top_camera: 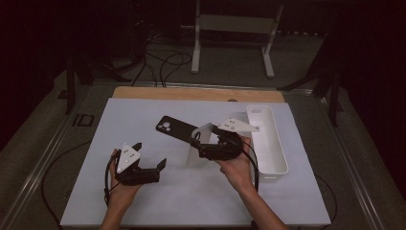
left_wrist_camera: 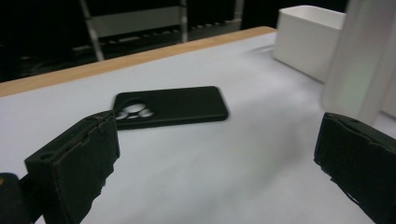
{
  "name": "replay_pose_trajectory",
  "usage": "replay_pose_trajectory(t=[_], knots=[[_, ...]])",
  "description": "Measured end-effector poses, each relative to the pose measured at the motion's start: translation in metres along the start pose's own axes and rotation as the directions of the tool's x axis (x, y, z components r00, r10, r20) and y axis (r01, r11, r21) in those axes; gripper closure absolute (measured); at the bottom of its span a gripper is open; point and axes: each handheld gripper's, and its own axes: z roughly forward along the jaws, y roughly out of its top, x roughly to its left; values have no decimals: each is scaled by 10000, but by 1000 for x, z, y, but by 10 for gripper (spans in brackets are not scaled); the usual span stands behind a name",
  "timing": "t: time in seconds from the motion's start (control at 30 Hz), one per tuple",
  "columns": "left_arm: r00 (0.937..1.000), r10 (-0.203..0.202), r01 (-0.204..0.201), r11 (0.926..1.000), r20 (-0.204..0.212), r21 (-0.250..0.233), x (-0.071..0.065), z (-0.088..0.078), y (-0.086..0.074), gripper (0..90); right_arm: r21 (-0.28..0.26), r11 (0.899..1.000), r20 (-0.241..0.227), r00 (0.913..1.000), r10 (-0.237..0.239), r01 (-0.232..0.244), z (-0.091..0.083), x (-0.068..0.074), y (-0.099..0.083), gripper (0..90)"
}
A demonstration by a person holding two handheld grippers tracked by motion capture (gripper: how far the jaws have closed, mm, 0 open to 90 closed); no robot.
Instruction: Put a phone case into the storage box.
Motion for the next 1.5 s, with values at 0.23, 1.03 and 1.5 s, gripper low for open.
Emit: replay_pose_trajectory(t=[0.23, 1.03, 1.5], knots=[[9999, -49, 49, 10000, 145, 0, 14, -9, -18, 1, 36, 10000, -14, 10000, -80, 80, 1, 0, 2, 165], [10000, 39, -39, 9996, -3, 269, 18, -8, -32, 1, -163, 9997, 741, 9971, -154, 167, -10, -19, 25, 165], [10000, -21, 23, 9995, -85, 321, 18, -8, -33, 2, -328, 9993, 1263, 9919, -127, 170, -15, -37, 43, 165]])
